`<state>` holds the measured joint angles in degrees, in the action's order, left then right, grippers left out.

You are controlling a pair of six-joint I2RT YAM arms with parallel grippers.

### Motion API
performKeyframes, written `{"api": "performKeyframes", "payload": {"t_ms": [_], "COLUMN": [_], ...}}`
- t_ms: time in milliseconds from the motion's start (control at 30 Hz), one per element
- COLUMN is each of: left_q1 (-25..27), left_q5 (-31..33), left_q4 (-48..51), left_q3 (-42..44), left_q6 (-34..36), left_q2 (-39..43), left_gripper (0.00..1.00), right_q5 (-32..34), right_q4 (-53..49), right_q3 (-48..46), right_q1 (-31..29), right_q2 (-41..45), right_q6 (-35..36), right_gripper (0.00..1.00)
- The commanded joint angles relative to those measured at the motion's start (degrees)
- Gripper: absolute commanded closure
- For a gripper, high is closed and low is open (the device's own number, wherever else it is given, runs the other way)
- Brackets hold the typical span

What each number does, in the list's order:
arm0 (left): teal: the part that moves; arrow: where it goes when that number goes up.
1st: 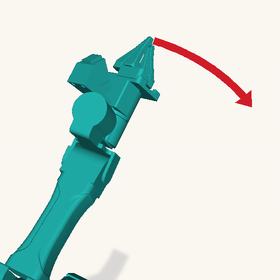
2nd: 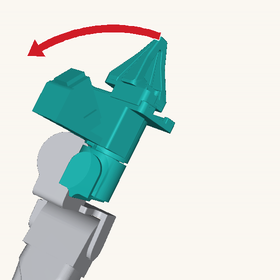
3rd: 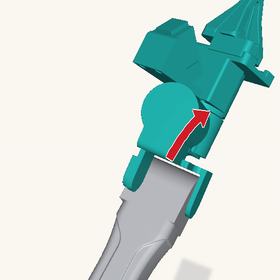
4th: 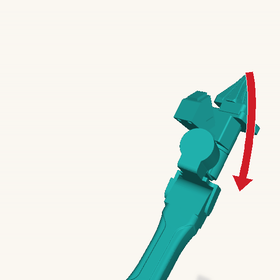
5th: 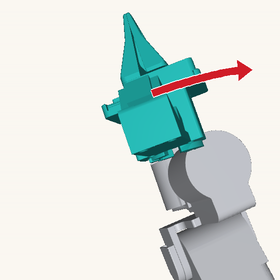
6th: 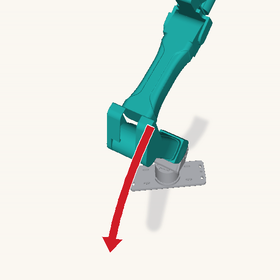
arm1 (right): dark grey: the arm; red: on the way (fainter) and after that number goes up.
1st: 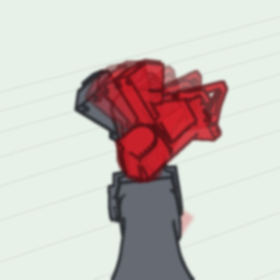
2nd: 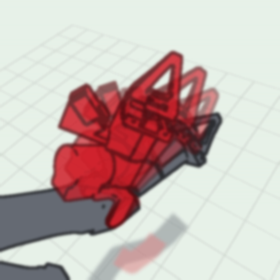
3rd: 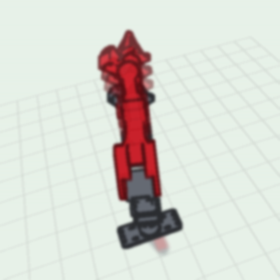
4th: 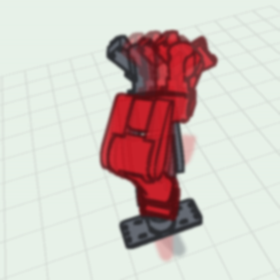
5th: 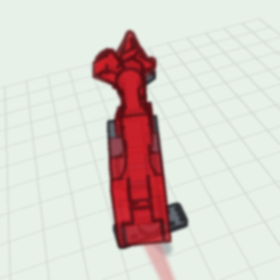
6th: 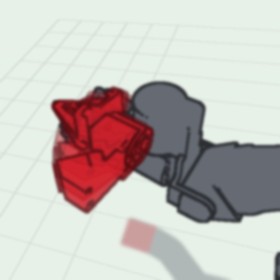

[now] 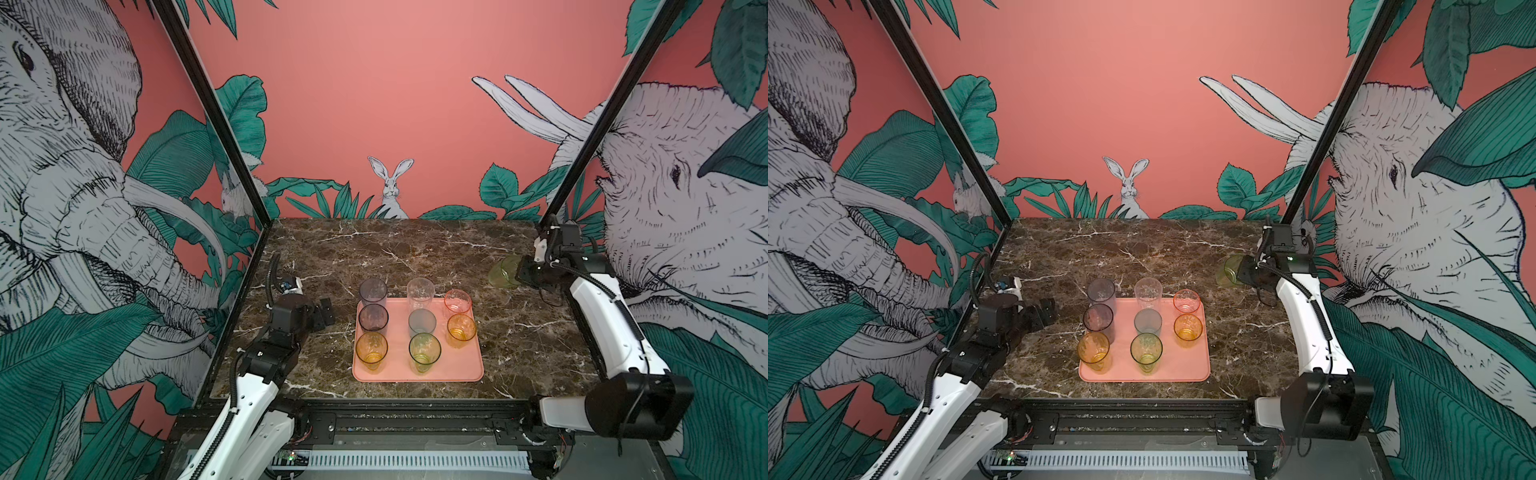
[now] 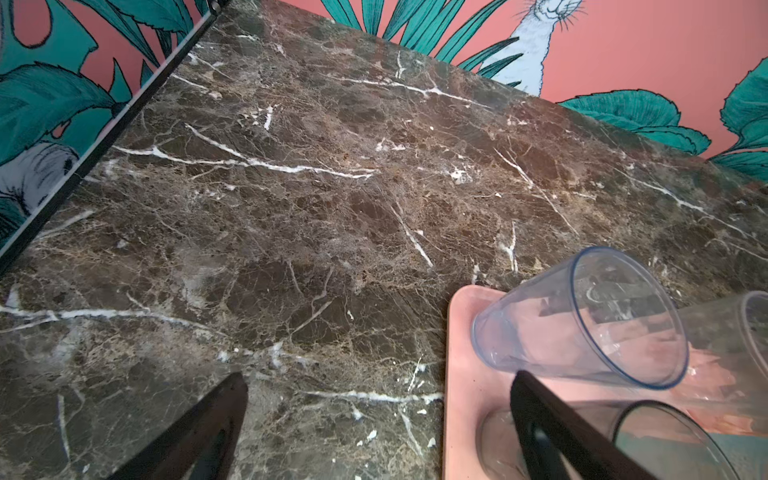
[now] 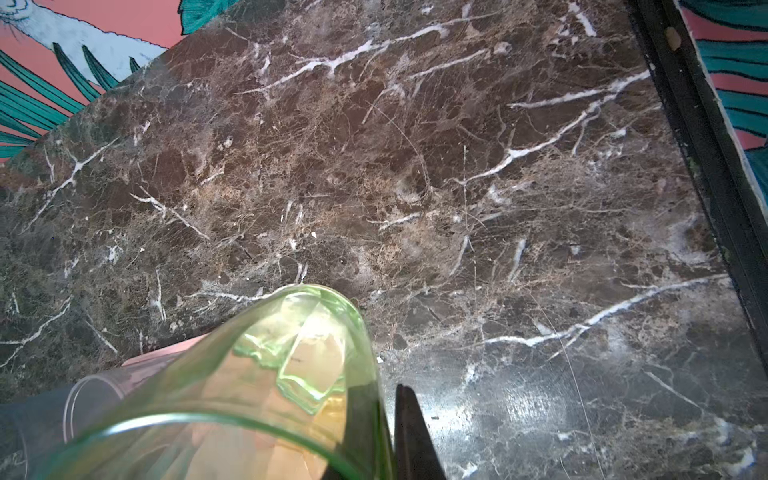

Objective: Place the glasses into the tray
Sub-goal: 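Lift the light green cup with the right gripper and carry it toward the tray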

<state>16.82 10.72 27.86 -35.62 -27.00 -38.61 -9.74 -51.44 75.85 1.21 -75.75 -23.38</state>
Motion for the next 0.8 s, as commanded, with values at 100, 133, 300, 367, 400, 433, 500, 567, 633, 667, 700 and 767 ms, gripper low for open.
{"api": "performKeyframes", "payload": {"t_ms": [100,133,300,367,400,433,500,567,633,667,700,767], "left_q1": [-0.3,-0.29,-0.31,-0.25,-0.29,-0.37,-0.3,-0.36,-0.3,-0.32,-0.33,-0.32], "left_q5": [-1.49,-1.49,-1.23,-1.32,-1.31,-1.27,-1.18,-1.2,-1.18,-1.31,-1.3,-1.4], "left_q4": [2.45,2.51,2.73,2.89,3.11,3.4,3.76,3.87,3.96,3.94,4.04,4.26], "left_q3": [0.6,0.77,0.98,0.78,0.73,0.54,0.61,0.81,1.05,1.11,1.12,1.15], "left_q6": [-0.83,-0.84,-0.94,-0.77,-0.73,-0.75,-0.68,-0.7,-0.91,-0.94,-1.02,-1.2], "left_q2": [2.02,2.26,3.49,3.66,3.74,3.84,4.13,4.46,4.91,5.22,5.39,5.75], "left_gripper": [0.01,0.01,0.01,0.01,0.01,0.01,0.01,0.01,0.01,0.01,0.01,0.01], "right_q5": [-0.33,-0.21,0.06,0.38,0.65,0.77,0.74,0.89,1.18,1.37,1.49,1.81], "right_q4": [-6.32,-7.19,-11.12,-12.65,-13.65,-14.54,-15.92,-17.12,-17.84,-18.34,-18.75,-19.85], "right_q3": [1.79,2.05,3.36,4.17,4.59,4.99,5.35,5.62,5.62,5.72,5.71,5.62], "right_q1": [-1.21,-1.3,-2.18,-2.82,-3.14,-3.44,-4.12,-5.1,-5.98,-6.57,-6.91,-7.66], "right_q2": [5.08,5.54,9.58,10.85,11.25,11.73,12.74,13.96,15.12,15.7,16.12,17.01], "right_q6": [1.24,1.31,1.49,1.4,1.34,1.27,1.06,0.7,0.44,0.26,0.17,0.17], "right_gripper": [1.0,1.0,1.0,1.0,1.0,1.0,1.0,1.0,1.0,1.0,1.0,1.0]}}
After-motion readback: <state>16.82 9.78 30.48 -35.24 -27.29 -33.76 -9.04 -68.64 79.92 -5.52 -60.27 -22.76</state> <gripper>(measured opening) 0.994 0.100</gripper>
